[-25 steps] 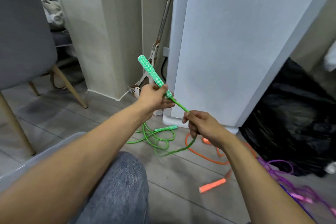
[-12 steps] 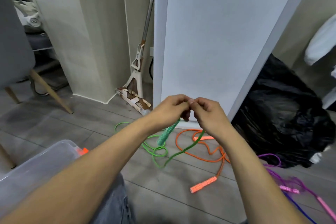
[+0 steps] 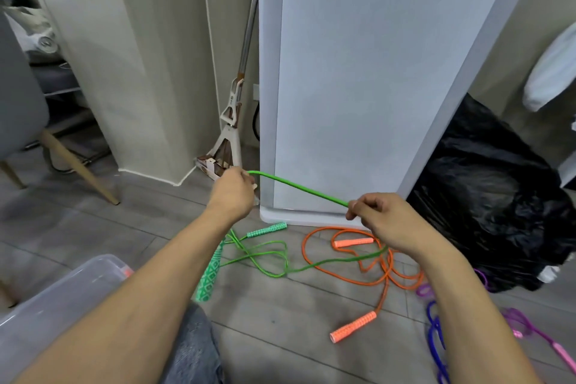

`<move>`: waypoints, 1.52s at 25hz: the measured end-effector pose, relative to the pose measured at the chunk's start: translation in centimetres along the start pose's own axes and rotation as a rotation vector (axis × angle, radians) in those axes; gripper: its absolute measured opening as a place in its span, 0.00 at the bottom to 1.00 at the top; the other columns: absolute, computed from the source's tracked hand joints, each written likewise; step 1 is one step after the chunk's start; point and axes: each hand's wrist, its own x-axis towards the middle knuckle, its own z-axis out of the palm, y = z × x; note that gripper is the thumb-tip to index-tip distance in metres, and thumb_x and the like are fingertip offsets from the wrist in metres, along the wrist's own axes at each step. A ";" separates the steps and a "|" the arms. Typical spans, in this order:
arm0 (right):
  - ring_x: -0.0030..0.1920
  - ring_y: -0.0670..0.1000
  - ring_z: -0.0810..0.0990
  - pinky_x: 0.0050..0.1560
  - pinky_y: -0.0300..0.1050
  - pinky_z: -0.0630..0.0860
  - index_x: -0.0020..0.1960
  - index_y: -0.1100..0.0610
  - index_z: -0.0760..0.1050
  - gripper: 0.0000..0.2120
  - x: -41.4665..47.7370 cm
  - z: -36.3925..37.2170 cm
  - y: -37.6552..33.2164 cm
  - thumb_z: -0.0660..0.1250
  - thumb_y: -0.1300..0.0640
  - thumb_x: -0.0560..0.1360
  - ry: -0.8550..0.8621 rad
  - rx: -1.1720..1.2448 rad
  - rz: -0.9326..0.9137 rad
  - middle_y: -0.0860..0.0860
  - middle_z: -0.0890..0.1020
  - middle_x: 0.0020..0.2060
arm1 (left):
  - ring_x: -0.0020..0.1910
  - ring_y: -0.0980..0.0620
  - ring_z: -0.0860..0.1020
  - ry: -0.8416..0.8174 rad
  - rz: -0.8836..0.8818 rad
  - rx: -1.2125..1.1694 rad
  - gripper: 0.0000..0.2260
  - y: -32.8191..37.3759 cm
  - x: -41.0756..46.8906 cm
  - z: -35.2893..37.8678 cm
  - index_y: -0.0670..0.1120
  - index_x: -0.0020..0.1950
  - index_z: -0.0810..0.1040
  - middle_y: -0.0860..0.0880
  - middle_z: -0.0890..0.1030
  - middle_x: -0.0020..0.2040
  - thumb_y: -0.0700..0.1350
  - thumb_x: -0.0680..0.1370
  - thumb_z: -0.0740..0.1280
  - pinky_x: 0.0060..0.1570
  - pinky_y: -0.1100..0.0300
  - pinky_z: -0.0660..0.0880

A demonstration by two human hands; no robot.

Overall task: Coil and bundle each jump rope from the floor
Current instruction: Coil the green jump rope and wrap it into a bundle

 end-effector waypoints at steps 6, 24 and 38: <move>0.22 0.45 0.63 0.29 0.41 0.59 0.44 0.52 0.82 0.11 -0.3 0.7 -0.3 0.63 0.58 0.82 0.330 0.146 -0.081 0.42 0.71 0.21 | 0.20 0.52 0.63 -0.263 -0.252 -0.736 0.11 1.3 -1.9 0.4 0.42 0.43 0.74 0.46 0.67 0.28 0.39 0.82 0.56 0.24 0.64 0.65; 0.41 0.50 0.82 0.42 0.49 0.77 0.50 0.47 0.82 0.05 -1.8 9.3 -4.7 0.68 0.50 0.78 0.507 0.100 -0.090 0.46 0.85 0.39 | 0.44 0.44 0.86 -0.458 -0.151 -0.990 0.10 3.8 -6.0 1.9 0.36 0.57 0.81 0.37 0.84 0.51 0.38 0.83 0.62 0.40 0.54 0.82; 0.29 0.42 0.74 0.35 0.39 0.71 0.52 0.50 0.82 0.10 -2.0 7.3 -3.8 0.61 0.54 0.82 -0.203 -0.176 -0.095 0.46 0.82 0.31 | 0.24 0.50 0.79 -0.057 -0.363 -1.276 0.08 0.6 -0.5 0.5 0.41 0.49 0.71 0.44 0.72 0.34 0.36 0.84 0.55 0.28 0.56 0.81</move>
